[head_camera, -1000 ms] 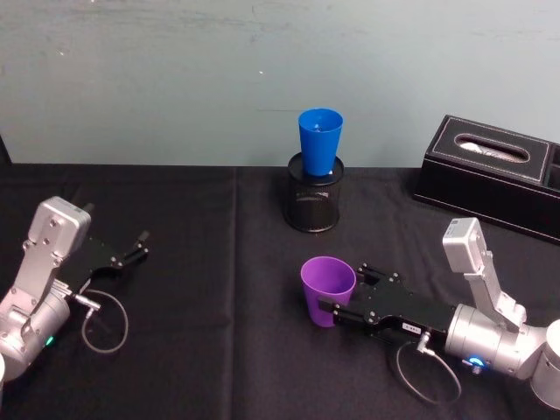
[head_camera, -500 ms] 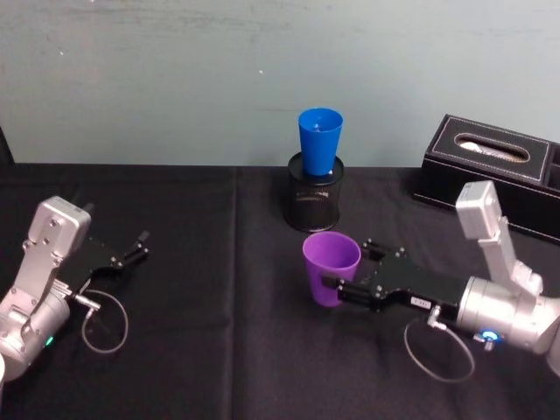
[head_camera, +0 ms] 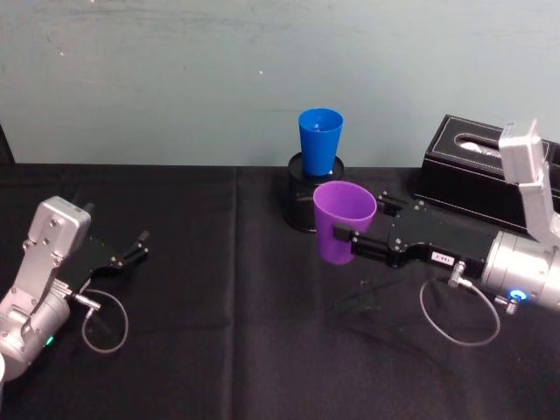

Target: Pick up one cup with a gripper and tap it against the other cup.

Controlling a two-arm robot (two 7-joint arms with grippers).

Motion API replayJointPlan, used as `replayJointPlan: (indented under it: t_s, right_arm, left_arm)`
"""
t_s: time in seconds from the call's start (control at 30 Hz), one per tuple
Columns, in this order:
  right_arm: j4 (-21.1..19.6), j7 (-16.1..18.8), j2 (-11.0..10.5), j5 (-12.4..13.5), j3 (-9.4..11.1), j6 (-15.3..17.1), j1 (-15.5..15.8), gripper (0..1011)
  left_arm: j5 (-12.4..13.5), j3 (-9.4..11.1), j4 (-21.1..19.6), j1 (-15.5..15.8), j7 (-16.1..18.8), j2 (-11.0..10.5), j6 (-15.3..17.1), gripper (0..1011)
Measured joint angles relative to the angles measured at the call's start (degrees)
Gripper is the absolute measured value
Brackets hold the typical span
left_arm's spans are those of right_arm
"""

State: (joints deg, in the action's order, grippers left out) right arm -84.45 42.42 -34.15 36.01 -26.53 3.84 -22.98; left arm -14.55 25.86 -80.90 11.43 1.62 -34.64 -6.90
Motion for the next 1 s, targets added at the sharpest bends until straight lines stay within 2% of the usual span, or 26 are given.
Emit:
replayJointPlan:
  t_s: [0.27,0.4,1.0]
  right_arm:
    - [-1.2,-1.1,-0.9,2.2,-0.2,1.7,-0.4,722]
    - [-1.7,-2.0,-1.4,2.1,-0.5,2.0,-0.4,721]
    - [-1.5,-1.7,-1.2,2.1,-0.4,1.9,-0.3,722]
  left_arm:
    - [0.0,0.0,0.0,0.0,0.0,0.0,0.0,1011]
    - [0.0,0.0,0.0,0.0,0.0,0.0,0.0,1012]
    - [0.0,0.0,0.0,0.0,0.0,0.0,0.0,1011]
